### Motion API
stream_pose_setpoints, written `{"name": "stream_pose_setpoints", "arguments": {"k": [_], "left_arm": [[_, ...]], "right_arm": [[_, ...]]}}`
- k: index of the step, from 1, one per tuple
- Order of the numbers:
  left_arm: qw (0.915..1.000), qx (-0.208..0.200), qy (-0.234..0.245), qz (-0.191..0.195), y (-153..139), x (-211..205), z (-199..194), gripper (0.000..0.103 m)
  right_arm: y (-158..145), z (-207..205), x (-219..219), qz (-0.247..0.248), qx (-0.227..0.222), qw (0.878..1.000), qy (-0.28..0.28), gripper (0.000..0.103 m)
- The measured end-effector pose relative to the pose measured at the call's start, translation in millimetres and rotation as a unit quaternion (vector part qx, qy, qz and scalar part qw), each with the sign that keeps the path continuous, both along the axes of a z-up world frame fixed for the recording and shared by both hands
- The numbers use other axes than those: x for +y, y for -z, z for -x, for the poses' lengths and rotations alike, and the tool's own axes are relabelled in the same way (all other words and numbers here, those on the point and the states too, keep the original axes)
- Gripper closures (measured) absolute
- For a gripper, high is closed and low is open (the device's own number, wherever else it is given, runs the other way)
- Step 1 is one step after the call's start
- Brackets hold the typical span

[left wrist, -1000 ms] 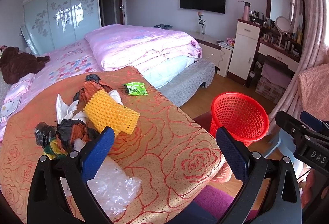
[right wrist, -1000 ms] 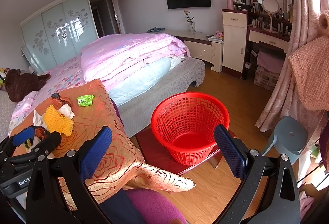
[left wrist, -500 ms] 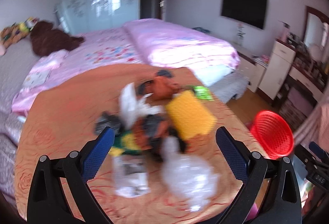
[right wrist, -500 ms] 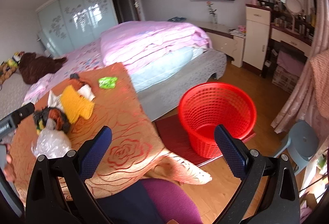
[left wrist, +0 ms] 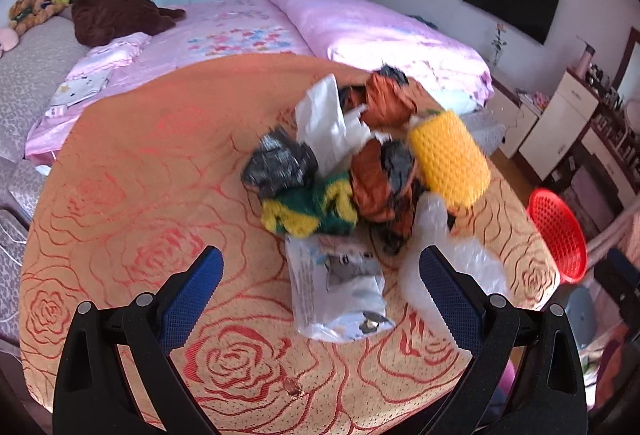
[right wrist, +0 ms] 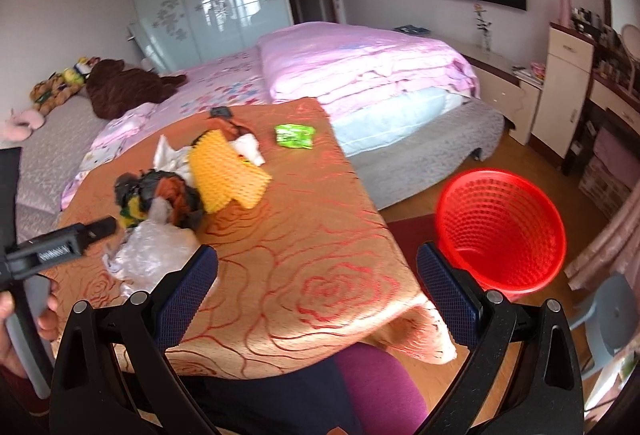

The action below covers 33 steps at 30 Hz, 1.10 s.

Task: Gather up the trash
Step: 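Grasp the printed snack wrapper with the left tool while the right tool grasps the clear plastic bag, then carry both items to the red wastebasket and open both tools to drop them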

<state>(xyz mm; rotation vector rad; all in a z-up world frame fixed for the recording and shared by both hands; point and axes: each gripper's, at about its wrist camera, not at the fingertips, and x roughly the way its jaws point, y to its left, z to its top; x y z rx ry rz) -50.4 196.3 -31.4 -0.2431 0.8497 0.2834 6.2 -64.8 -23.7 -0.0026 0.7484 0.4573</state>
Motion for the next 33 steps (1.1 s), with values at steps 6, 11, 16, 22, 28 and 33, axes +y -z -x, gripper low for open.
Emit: {"name": "stream_pose_setpoints", "arguments": {"k": [6, 11, 16, 22, 28, 33], "left_arm": [[0.9994, 0.03, 0.017, -0.004, 21.5, -6.0, -9.0, 0.037], [0.999, 0.034, 0.025, 0.015, 27.9, 0.8, -8.7, 0.057], [0.9996, 0.022, 0.012, 0.009, 18.2, 13.3, -1.8, 0.063], [1.0, 0.004, -0.001, 0.006, 1.9, 25.4, 5.0, 0.064], [0.9998, -0.012, -0.002, -0.017, -10.4, 19.0, 8.1, 0.064], [0.9991, -0.034, 0.007, -0.023, -20.4, 9.9, 8.4, 0.064]], "right_arm": [[0.7, 3.3, 24.2, 0.001, 0.001, 0.999, -0.045, 0.007], [5.8, 9.6, 57.8, 0.003, 0.01, 0.994, -0.107, 0.007], [14.2, 15.0, 96.3, 0.019, 0.006, 0.986, -0.166, 0.007], [35.2, 6.5, 125.1, 0.043, 0.038, 0.979, -0.196, 0.023], [40.0, 5.4, 121.0, 0.036, 0.057, 0.978, -0.197, 0.052], [31.3, 5.9, 107.4, 0.022, 0.051, 0.98, -0.191, 0.057]]}}
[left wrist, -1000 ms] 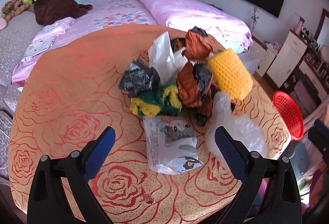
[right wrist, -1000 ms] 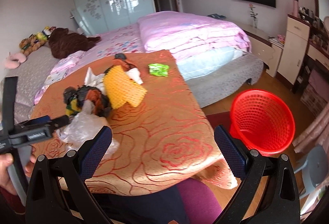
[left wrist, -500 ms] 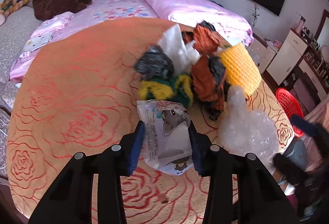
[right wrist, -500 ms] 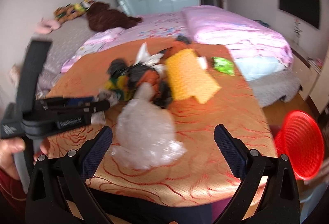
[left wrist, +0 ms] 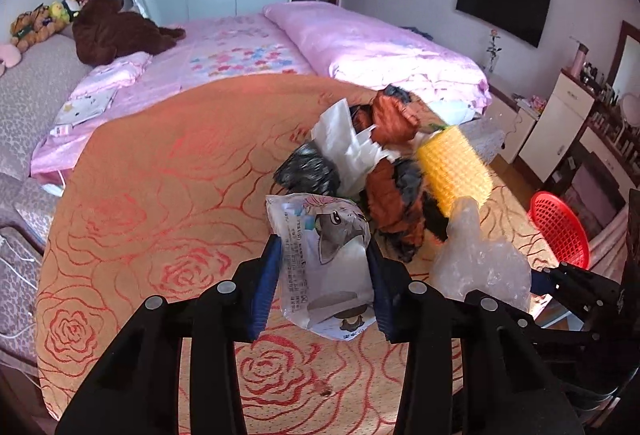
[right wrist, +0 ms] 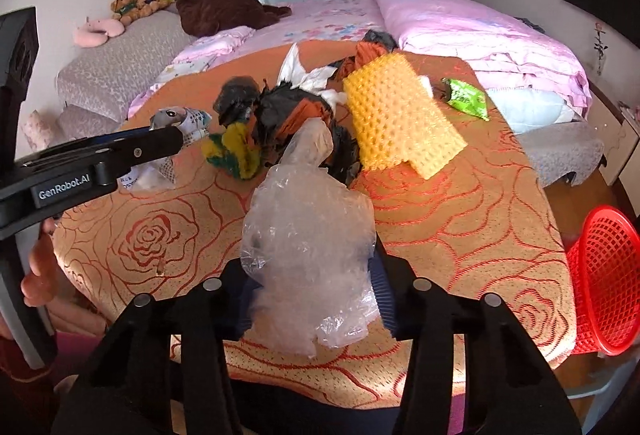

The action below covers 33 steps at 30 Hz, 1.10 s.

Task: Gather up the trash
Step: 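Carry both items to the red wastebasket and open both tools to drop them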

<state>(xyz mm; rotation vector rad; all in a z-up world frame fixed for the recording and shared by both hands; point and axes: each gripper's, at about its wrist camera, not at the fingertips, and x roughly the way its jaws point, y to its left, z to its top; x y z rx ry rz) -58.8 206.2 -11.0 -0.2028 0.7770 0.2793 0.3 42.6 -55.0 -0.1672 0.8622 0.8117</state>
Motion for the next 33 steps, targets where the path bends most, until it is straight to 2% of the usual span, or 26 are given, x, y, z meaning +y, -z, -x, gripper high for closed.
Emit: {"name": "stream_pose_setpoints", "arguments": {"k": [12, 23, 33], "left_arm": [[0.9972, -0.07, 0.025, 0.005, -22.1, -21.0, 2.5, 0.064], [0.993, -0.086, 0.079, 0.014, -25.9, -56.4, -31.4, 0.064], [0.9839, -0.085, 0.157, 0.004, -28.6, -120.0, -72.6, 0.064]], "right_arm": [[-33.1, -13.5, -50.1, -0.041, -0.028, 0.997, 0.056, 0.057], [-56.1, -46.1, -112.5, -0.059, -0.063, 0.986, 0.146, 0.057], [-52.2, -68.1, -175.7, -0.049, -0.08, 0.967, 0.238, 0.057]]}}
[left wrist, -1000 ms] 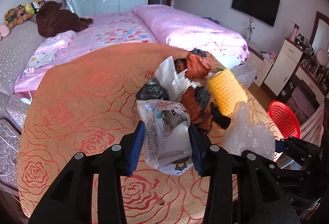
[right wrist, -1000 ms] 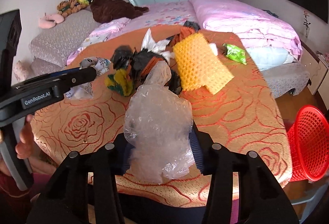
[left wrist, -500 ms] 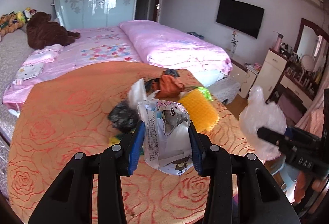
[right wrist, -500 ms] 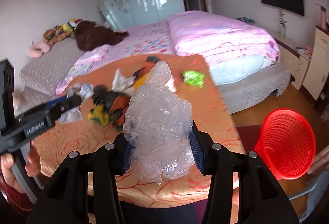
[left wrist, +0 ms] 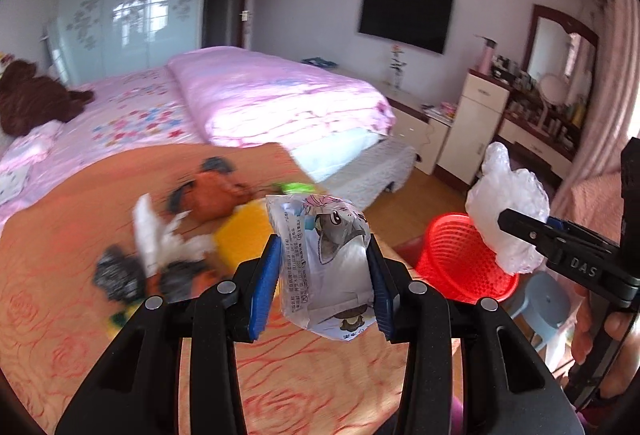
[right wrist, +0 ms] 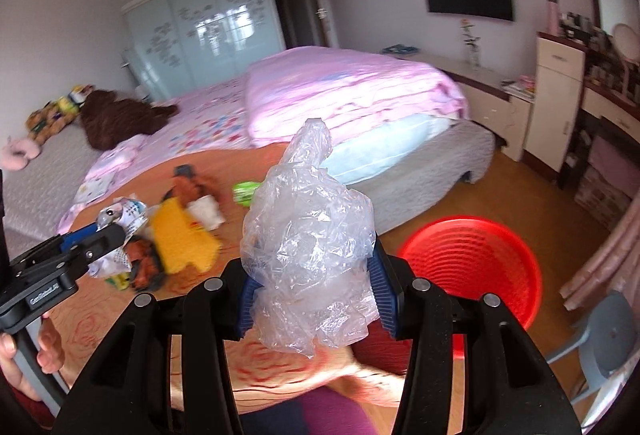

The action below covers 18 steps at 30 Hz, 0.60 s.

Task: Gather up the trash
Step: 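Carry both items to the red wastebasket and open both tools to drop them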

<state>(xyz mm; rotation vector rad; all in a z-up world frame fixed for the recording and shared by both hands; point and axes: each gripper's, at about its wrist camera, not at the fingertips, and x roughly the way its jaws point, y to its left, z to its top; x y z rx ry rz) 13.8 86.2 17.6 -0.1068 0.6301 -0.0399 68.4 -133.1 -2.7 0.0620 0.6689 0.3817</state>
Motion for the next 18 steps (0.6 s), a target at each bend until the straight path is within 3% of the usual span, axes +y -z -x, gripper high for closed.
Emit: {"name": "stream_pose_setpoints", "arguments": {"k": [8, 18], "left_arm": [[0.9971, 0.01, 0.075, -0.014, 6.9, -62.2, -40.7, 0.063], [0.9857, 0.055, 0.158, -0.016, 39.0, -134.5, -90.4, 0.063]], "right_arm": [[18.2, -17.8, -52.8, 0.008, 0.014, 0.997, 0.072, 0.057], [53.9, -35.0, -105.2, 0.008, 0.056, 0.989, 0.135, 0.056]]}}
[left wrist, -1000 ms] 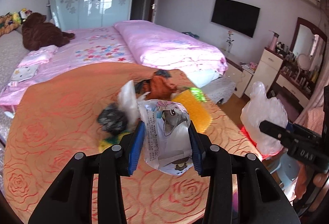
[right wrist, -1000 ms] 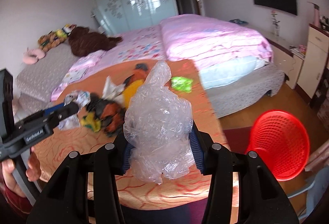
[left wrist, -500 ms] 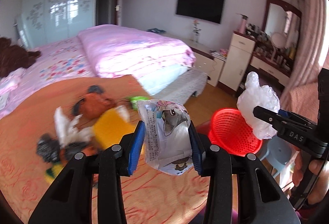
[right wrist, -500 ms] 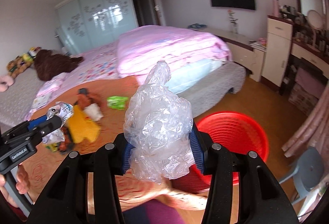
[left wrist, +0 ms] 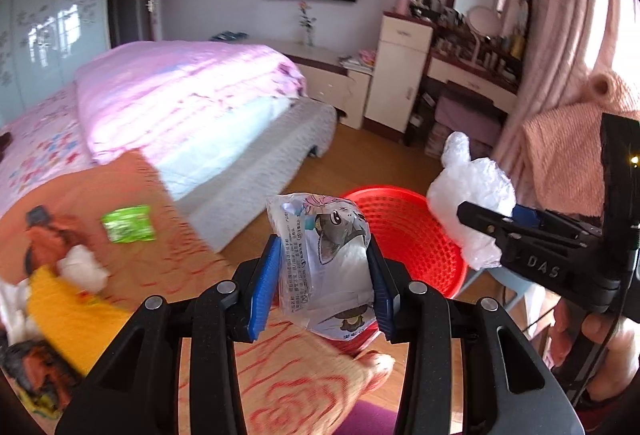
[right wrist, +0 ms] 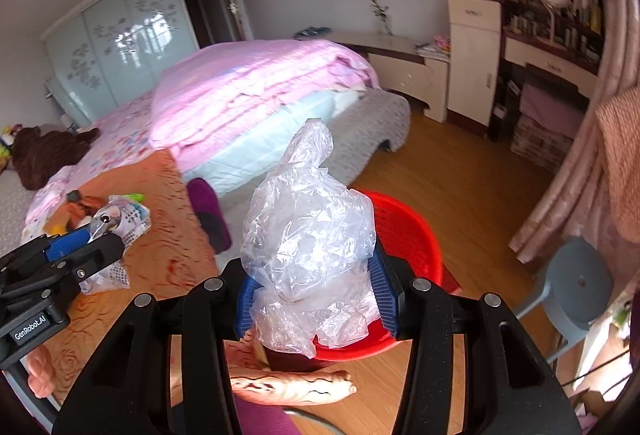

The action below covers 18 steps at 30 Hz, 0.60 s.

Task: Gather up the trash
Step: 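Carry both items to the red wastebasket and open both tools to drop them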

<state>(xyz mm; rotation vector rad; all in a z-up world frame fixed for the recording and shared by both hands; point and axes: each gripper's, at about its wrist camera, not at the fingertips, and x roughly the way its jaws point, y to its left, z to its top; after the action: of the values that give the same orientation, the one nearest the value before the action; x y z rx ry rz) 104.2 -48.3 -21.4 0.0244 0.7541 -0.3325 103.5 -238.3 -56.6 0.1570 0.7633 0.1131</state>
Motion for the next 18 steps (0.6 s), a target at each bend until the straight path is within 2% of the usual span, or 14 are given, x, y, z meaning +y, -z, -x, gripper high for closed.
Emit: {"name": "stream_pose_setpoints", "arguments": {"k": [6, 12, 18], "left_arm": [[0.9992, 0.022, 0.033, -0.002, 19.1, -33.9, -20.8, 0.063], [0.9974, 0.054, 0.046, -0.007, 44.7, -49.9, -39.3, 0.063], [0.9956, 0.076, 0.055, -0.009, 60.9, -55.8, -47.5, 0.057]], "right_arm": [[17.0, -10.2, -22.4, -0.007, 0.022, 0.999, 0.029, 0.056], [29.0, -17.2, -32.6, -0.017, 0.04, 0.998, 0.043, 0.055], [37.4, -25.1, -36.9, -0.034, 0.058, 0.997, 0.048, 0.045]]}}
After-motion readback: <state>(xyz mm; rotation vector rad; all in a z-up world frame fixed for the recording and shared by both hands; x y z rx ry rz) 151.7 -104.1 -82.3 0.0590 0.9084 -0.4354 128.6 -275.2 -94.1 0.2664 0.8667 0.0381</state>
